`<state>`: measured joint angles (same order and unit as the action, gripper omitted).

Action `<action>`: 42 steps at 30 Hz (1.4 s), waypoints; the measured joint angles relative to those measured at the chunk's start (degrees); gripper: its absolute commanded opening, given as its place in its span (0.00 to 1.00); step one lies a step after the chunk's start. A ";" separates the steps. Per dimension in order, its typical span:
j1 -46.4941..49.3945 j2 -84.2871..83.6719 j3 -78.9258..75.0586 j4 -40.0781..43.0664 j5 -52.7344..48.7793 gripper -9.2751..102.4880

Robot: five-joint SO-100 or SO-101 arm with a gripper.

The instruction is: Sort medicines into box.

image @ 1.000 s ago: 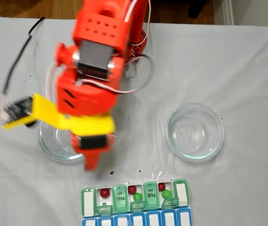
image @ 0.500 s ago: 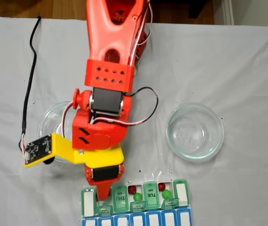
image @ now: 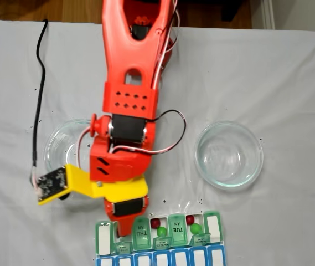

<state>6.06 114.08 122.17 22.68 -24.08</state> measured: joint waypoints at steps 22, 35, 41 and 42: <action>1.05 -6.59 -0.97 -9.32 0.35 0.21; 1.32 -6.68 -0.97 -10.28 -0.88 0.28; 1.32 -5.45 -0.97 -8.17 -1.41 0.17; 1.32 -4.66 -0.97 -7.47 -1.58 0.11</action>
<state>7.38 109.42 121.20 15.21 -25.66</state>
